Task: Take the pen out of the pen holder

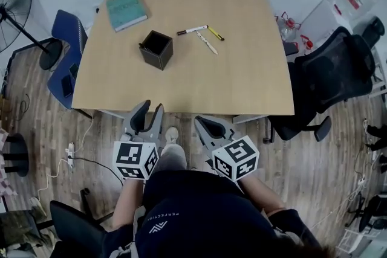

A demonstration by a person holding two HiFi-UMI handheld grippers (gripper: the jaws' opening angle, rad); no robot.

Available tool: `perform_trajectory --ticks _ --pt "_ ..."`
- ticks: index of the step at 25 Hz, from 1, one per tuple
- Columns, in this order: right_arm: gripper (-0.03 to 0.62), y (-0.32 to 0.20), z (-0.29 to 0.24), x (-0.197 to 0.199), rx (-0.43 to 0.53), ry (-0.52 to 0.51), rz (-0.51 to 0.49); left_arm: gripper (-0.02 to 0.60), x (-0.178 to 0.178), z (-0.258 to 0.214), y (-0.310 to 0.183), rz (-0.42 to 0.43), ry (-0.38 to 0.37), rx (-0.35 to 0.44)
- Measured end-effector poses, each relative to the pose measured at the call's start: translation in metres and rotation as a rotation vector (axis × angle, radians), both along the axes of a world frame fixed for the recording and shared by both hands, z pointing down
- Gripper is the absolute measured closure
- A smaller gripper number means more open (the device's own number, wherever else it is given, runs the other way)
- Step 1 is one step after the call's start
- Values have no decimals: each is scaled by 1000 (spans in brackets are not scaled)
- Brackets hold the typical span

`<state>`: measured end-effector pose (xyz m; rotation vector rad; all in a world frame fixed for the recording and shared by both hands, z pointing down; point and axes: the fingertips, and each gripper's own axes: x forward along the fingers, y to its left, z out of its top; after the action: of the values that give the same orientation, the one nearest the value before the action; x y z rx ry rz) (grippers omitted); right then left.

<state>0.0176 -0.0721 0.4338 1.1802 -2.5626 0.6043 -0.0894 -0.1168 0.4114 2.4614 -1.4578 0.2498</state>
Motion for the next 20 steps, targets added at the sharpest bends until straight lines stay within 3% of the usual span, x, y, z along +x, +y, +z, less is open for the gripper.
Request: perform_trajectory --ticks 20 --pt "591 -162 3 -42 -50 15 83 430 -53 13 -184 48 -55 -45"
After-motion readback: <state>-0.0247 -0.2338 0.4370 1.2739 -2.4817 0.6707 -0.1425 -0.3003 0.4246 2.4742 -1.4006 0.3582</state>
